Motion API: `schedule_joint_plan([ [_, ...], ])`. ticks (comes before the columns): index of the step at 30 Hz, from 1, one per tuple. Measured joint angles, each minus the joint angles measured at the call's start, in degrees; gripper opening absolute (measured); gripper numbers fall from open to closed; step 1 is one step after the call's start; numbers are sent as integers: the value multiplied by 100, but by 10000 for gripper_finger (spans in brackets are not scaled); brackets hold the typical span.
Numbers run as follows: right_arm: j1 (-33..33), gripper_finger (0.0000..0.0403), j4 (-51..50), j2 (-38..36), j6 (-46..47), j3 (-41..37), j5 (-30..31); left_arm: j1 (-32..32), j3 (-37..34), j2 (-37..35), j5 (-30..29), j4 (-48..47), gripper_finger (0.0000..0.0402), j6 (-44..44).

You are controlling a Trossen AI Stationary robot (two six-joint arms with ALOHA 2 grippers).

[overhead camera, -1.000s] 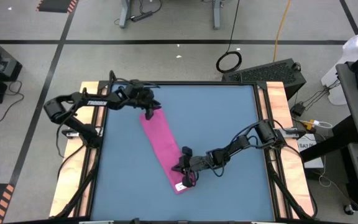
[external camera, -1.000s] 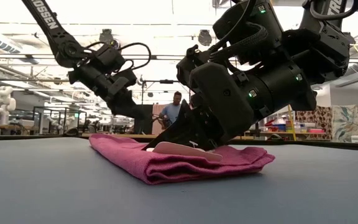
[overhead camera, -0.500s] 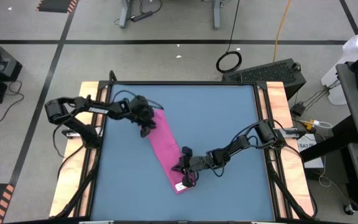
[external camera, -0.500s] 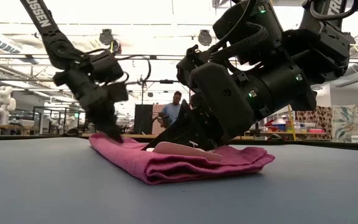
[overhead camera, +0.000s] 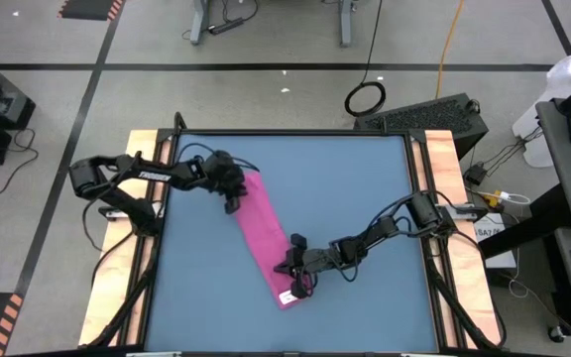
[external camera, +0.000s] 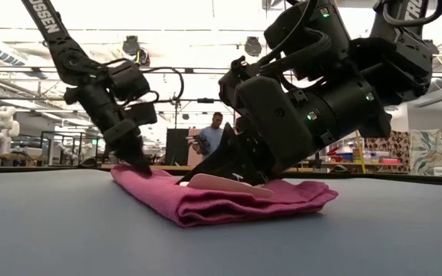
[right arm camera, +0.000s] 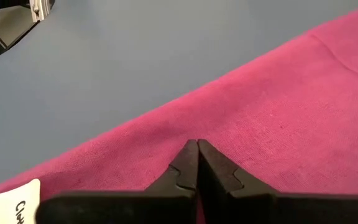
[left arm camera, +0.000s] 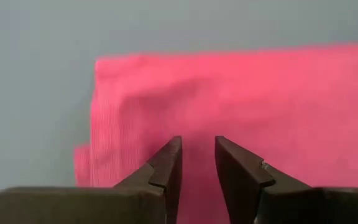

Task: Roll towel into tight, uniform cylinder
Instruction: Roll the pink towel

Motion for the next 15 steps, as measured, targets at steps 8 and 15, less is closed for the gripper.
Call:
schedule_joint_plan([
  [8,-33,0,-73,-242,-256,-20,-96,-485,39,-688,280,-384,99,-473],
  [15,-31,0,-703,-665,-660,-11,-236,-1286,-247,-787,-321,-1,99,-1126],
])
